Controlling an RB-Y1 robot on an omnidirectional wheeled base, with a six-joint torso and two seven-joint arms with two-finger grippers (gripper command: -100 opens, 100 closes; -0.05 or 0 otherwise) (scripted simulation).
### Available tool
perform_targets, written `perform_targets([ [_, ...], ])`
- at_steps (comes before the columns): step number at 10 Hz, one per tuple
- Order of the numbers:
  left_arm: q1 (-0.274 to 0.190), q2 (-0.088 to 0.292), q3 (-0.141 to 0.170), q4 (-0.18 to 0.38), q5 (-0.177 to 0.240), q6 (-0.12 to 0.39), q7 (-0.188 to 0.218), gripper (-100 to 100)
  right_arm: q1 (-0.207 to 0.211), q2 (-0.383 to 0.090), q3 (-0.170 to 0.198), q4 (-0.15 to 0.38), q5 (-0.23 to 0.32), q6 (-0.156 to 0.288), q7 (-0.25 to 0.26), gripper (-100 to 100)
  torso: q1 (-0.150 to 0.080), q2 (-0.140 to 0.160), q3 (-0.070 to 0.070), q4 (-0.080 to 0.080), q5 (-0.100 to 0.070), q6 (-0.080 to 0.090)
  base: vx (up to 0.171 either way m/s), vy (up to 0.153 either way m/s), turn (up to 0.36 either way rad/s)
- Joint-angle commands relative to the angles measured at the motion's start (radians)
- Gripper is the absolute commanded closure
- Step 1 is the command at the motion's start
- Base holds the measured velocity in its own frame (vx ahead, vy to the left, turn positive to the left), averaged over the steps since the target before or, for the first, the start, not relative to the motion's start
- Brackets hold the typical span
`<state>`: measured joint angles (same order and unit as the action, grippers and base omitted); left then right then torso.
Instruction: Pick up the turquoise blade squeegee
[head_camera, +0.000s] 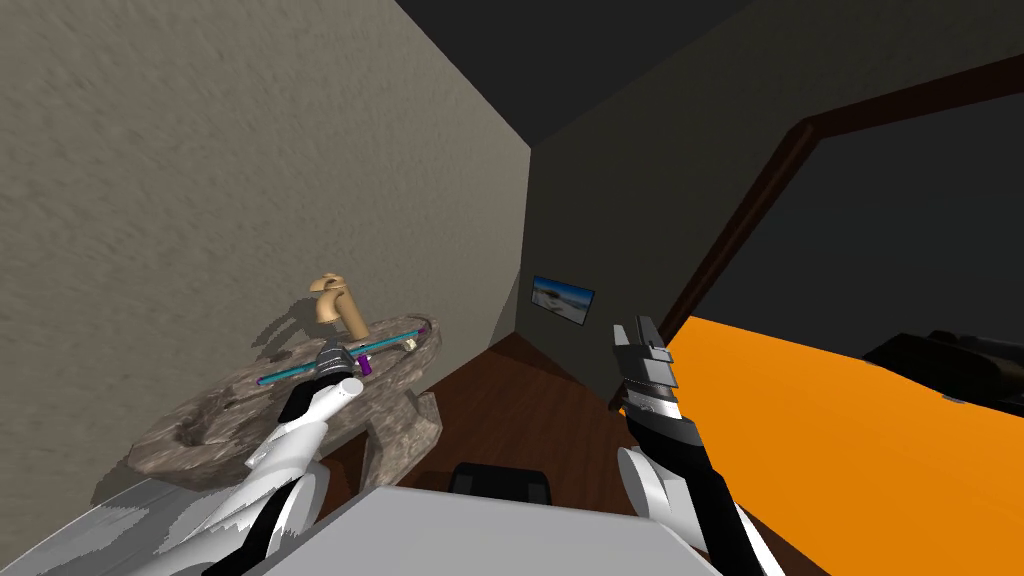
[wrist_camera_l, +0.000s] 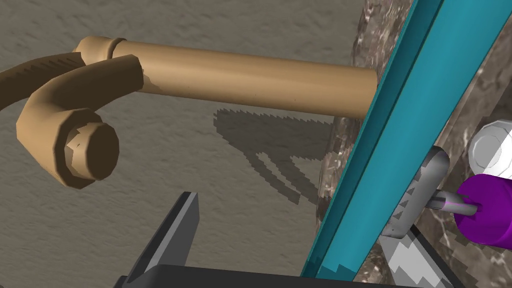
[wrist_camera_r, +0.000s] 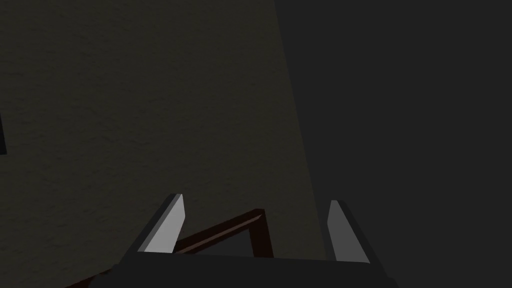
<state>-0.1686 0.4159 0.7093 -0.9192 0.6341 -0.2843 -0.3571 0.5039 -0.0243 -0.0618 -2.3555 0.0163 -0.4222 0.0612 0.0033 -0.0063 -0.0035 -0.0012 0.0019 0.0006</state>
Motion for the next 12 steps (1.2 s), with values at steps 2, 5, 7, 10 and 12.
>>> perform_targets([
  [2,-0.007,0.031,-0.029,0.044,-0.081,0.001,0.083,-100,0.000,0.000,0.000,0.000,0.000,0.000,0.000,0,-0.002,-0.001,-0.001,0.000,0.000,0.000,0.056,-0.076,0.222],
  [5,-0.007,0.031,-0.029,0.044,-0.127,0.001,0.170,-100,0.000,0.000,0.000,0.000,0.000,0.000,0.000,0,0.004,0.001,0.000,0.000,0.001,0.001,0.010,0.010,-0.028],
  [7,-0.045,0.098,-0.093,0.086,-0.200,-0.029,0.218,-100,0.000,0.000,0.000,0.000,0.000,0.000,0.000,0,0.001,-0.001,0.000,0.000,0.000,0.000,0.054,-0.069,0.318],
  [10,-0.045,0.102,-0.100,0.149,-0.282,-0.029,0.290,-100,0.000,0.000,0.000,0.000,0.000,0.000,0.000,0,0.002,0.001,0.000,0.000,0.000,0.001,0.016,-0.024,0.006],
  [12,-0.045,0.102,-0.100,0.149,-0.282,-0.029,0.355,-100,0.000,0.000,0.000,0.000,0.000,0.000,0.000,0,0.004,0.003,0.002,0.001,0.000,0.001,-0.007,0.007,0.003],
])
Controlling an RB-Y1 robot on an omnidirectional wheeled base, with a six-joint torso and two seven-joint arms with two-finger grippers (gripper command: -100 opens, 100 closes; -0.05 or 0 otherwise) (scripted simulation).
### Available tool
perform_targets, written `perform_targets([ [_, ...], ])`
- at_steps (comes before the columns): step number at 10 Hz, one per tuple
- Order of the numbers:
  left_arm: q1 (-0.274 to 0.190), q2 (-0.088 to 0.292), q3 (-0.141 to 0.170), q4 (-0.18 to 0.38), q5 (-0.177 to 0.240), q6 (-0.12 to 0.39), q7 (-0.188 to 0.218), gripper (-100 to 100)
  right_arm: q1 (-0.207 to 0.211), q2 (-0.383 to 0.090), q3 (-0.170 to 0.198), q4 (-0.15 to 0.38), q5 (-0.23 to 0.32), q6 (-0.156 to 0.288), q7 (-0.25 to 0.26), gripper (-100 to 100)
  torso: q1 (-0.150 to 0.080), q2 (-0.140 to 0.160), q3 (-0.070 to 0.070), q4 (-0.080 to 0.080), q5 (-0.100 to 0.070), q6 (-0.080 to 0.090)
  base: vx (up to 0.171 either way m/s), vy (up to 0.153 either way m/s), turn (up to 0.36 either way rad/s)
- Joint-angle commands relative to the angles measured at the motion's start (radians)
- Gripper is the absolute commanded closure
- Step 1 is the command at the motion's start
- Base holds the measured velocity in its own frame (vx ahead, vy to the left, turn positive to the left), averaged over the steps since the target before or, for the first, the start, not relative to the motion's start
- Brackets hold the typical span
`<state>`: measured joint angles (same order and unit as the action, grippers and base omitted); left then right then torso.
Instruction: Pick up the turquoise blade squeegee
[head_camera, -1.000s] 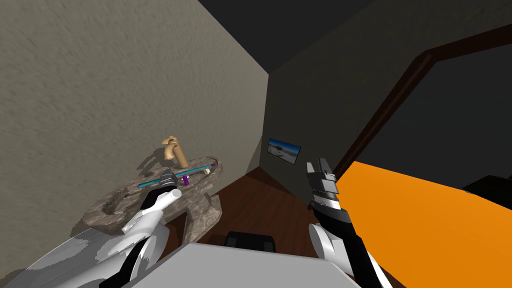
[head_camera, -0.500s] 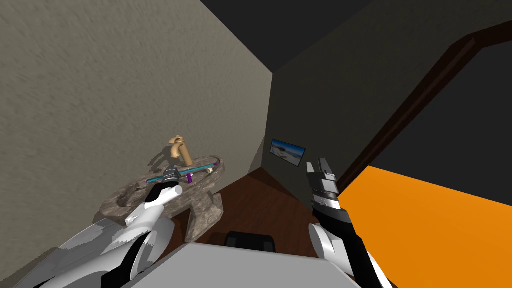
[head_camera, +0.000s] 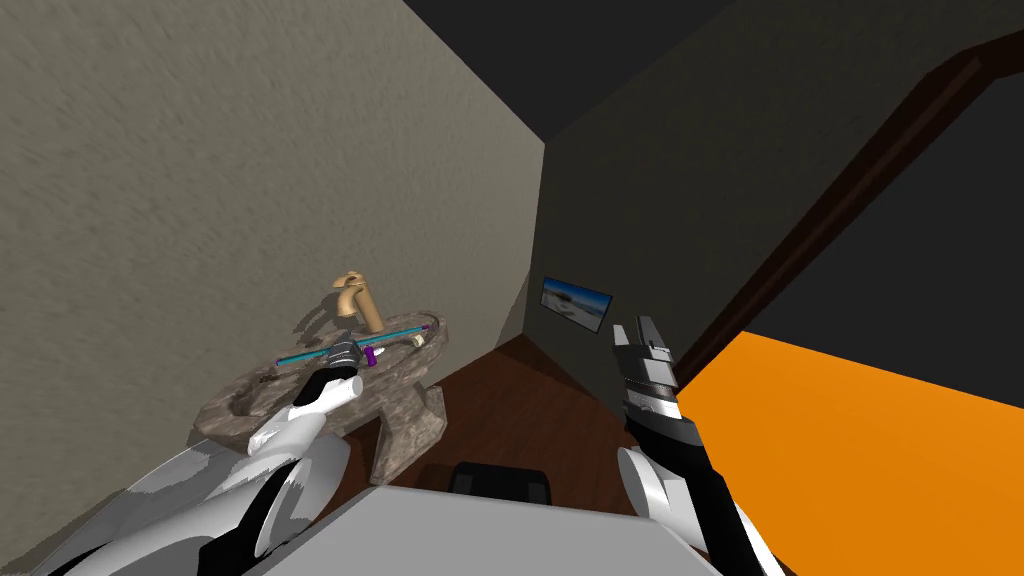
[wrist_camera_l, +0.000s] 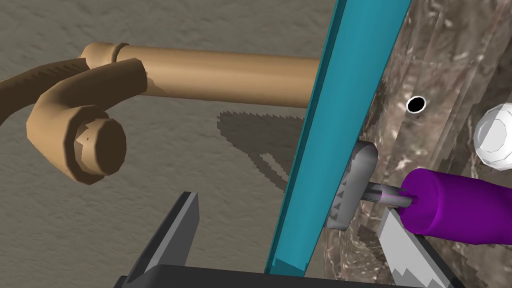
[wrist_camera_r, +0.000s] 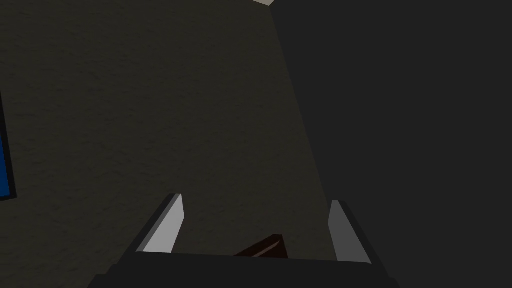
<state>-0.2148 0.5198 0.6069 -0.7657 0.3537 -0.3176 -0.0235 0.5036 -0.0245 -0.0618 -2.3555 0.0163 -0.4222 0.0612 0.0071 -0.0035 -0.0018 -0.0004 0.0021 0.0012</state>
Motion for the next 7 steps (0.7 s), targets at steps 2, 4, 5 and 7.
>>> perform_targets([
  [2,-0.037,0.048,-0.048,0.046,-0.051,-0.025,0.069,-100,0.000,0.000,0.000,0.000,0.000,0.000,0.000,0,0.000,0.000,0.000,0.000,0.000,0.000,0.028,-0.031,0.196],
  [4,-0.037,0.069,-0.069,0.096,-0.109,-0.025,0.121,-100,0.000,0.000,0.000,0.000,0.000,0.000,0.000,0,-0.006,-0.004,-0.002,-0.001,-0.001,0.000,0.050,-0.076,0.157],
  [5,-0.037,0.069,-0.069,0.100,-0.139,-0.025,0.149,-100,0.000,0.000,0.000,0.000,0.000,0.000,0.000,0,-0.004,-0.003,-0.002,-0.001,-0.001,0.001,0.002,-0.017,-0.040],
  [7,-0.037,0.069,-0.069,0.100,-0.155,-0.025,0.206,-100,0.000,0.000,0.000,0.000,0.000,0.000,0.000,0,-0.001,-0.001,0.000,0.000,0.000,0.000,-0.007,0.006,-0.006],
])
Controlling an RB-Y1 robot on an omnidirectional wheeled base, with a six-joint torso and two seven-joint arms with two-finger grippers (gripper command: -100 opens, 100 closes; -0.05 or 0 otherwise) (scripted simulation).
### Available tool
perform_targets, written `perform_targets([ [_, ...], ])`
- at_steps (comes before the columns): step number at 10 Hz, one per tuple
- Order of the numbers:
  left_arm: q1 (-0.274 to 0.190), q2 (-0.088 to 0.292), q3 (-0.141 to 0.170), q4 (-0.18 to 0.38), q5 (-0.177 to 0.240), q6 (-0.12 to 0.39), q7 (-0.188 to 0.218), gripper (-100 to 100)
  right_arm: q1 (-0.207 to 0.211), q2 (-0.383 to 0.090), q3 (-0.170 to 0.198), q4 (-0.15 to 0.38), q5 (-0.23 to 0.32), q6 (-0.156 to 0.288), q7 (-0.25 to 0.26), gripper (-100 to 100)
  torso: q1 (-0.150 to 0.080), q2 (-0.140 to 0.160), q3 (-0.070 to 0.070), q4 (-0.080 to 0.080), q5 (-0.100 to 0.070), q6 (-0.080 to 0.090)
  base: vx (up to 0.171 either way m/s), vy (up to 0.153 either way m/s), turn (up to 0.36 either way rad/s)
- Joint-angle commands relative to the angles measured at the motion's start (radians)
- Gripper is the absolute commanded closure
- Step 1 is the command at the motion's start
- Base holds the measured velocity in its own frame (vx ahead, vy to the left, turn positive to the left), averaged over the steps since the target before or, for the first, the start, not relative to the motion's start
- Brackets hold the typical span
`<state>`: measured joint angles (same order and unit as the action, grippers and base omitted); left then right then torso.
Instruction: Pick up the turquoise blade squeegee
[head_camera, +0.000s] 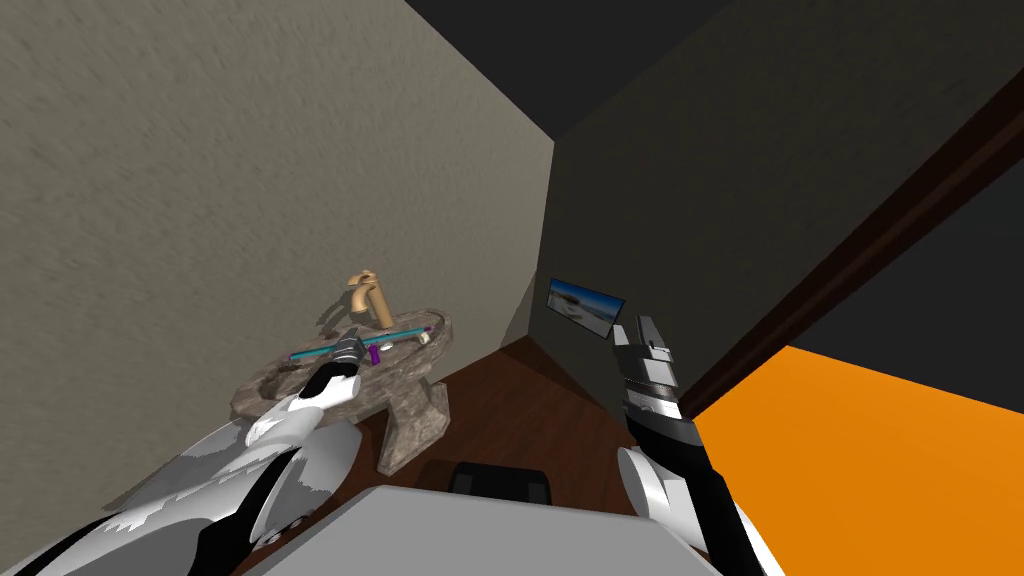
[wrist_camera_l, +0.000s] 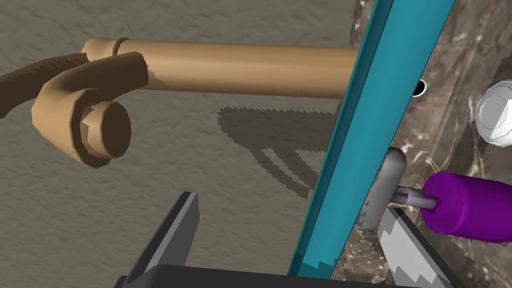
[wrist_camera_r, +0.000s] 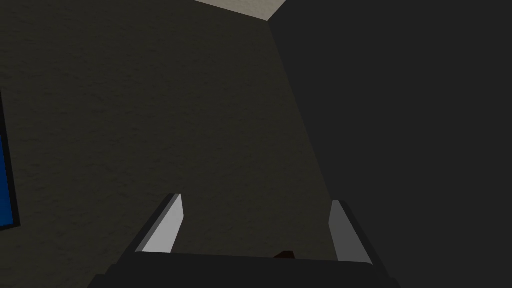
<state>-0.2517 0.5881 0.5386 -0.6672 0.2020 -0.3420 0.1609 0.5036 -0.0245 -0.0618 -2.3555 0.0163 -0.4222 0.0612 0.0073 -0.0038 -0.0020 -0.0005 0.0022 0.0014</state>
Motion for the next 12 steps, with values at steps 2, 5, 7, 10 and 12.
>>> perform_targets([
  [2,-0.038,0.050,-0.050,0.051,-0.053,-0.030,0.072,-100,0.000,0.000,0.000,0.000,0.000,0.000,0.000,0,0.000,0.000,0.000,0.000,0.000,0.000,0.022,-0.027,0.180],
  [5,-0.038,0.071,-0.071,0.106,-0.140,-0.030,0.143,-100,0.000,0.000,0.000,0.000,0.000,0.000,0.000,0,-0.005,-0.003,-0.002,-0.001,-0.001,0.001,0.030,-0.061,0.101],
  [7,-0.038,0.071,-0.071,0.106,-0.158,-0.030,0.203,-100,0.000,0.000,0.000,0.000,0.000,0.000,0.000,0,0.000,-0.001,0.000,0.000,0.000,0.000,-0.004,0.010,-0.004],
  [10,-0.037,0.070,-0.070,0.103,-0.157,-0.029,0.213,100,0.000,0.000,0.000,0.000,0.000,0.000,0.000,0,0.000,0.000,0.000,0.000,0.000,0.000,-0.001,0.003,0.001],
  [12,-0.036,0.070,-0.071,0.104,-0.158,-0.028,0.212,100,0.000,0.000,0.000,0.000,0.000,0.000,0.000,0,-0.001,0.000,0.001,0.001,-0.001,0.000,0.000,0.000,0.000],
])
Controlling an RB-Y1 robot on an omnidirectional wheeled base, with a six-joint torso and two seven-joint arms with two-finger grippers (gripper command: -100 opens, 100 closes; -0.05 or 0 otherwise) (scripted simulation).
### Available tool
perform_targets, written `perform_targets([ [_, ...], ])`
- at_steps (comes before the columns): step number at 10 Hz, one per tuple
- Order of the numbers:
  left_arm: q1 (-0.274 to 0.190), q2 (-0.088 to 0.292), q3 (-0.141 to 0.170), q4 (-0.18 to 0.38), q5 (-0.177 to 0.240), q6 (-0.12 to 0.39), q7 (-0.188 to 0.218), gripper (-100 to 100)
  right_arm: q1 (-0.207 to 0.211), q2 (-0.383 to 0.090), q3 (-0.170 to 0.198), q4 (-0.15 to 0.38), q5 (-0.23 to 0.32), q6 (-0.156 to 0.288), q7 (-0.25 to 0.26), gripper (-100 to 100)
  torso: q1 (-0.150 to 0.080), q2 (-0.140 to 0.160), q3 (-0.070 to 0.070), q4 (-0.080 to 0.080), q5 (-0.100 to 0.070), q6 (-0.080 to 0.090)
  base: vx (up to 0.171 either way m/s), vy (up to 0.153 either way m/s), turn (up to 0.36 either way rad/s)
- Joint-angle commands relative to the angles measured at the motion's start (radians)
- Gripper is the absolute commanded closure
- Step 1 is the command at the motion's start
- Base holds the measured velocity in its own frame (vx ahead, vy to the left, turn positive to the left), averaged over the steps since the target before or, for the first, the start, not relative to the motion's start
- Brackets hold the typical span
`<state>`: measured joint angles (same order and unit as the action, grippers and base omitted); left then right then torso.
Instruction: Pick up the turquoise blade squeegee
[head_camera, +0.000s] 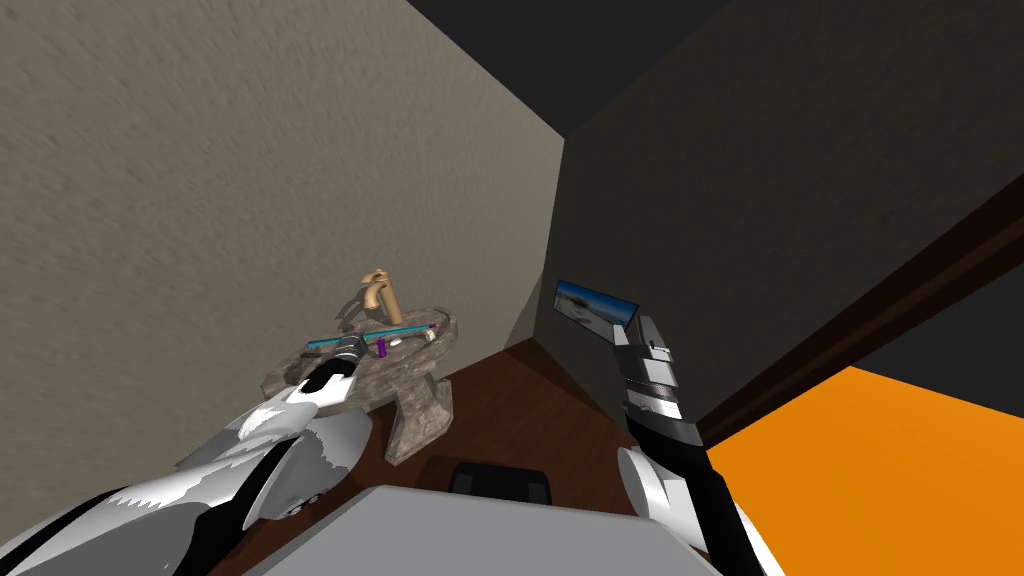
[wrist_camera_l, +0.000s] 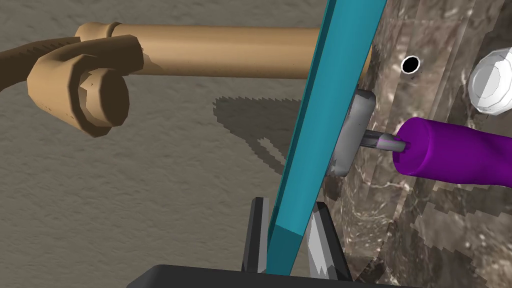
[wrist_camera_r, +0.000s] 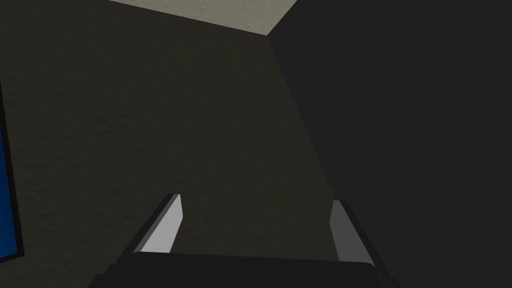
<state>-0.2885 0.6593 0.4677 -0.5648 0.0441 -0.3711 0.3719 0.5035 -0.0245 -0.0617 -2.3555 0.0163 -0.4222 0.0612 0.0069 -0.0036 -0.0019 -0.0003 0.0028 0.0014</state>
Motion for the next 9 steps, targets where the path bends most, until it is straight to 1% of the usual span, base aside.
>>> perform_targets([
  [1,0.000,0.000,0.000,0.000,0.000,0.000,0.000,100,0.000,0.000,0.000,0.000,0.000,0.000,0.000,0,0.000,0.000,0.000,0.000,0.000,0.000,0.000,0.000,0.000],
  [2,0.000,0.000,0.000,0.000,0.000,0.000,0.000,100,0.000,0.000,0.000,0.000,0.000,0.000,0.000,0,0.000,0.000,0.000,0.000,0.000,0.000,0.000,0.000,0.000],
  [3,0.000,0.000,0.000,0.000,0.000,0.000,0.000,0,0.000,0.000,0.000,0.000,0.000,0.000,0.000,0,0.001,0.000,0.000,0.000,0.000,0.000,0.000,0.000,0.000],
  [4,0.037,-0.050,0.050,-0.050,0.050,0.028,-0.050,100,0.000,0.000,0.000,0.000,0.000,0.000,0.000,0,0.001,0.000,0.000,0.000,0.000,0.000,-0.042,0.064,-0.328],
  [5,0.037,-0.071,0.071,-0.087,0.077,0.028,-0.074,100,0.000,0.000,0.000,0.000,0.000,0.000,0.000,0,0.003,0.001,0.001,0.000,0.002,0.004,-0.061,0.092,-0.322],
  [6,0.037,-0.071,0.071,-0.101,0.107,0.028,-0.103,100,0.000,0.000,0.000,0.000,0.000,0.000,0.000,0,0.005,0.002,0.001,0.001,0.002,0.003,-0.033,0.059,-0.080],
  [7,0.037,-0.071,0.071,-0.101,0.137,0.028,-0.130,100,0.000,0.000,0.000,0.000,0.000,0.000,0.000,0,0.005,0.002,0.002,0.001,0.001,0.000,-0.002,0.021,0.039],
  [8,0.037,-0.071,0.071,-0.101,0.154,0.028,-0.160,100,0.000,0.000,0.000,0.000,0.000,0.000,0.000,0,0.003,0.001,0.001,0.001,0.001,-0.002,0.008,-0.004,0.036],
  [9,0.037,-0.071,0.071,-0.101,0.154,0.028,-0.176,100,0.000,0.000,0.000,0.000,0.000,0.000,0.000,0,0.002,0.001,0.001,0.001,0.000,-0.001,0.006,-0.009,0.011],
])
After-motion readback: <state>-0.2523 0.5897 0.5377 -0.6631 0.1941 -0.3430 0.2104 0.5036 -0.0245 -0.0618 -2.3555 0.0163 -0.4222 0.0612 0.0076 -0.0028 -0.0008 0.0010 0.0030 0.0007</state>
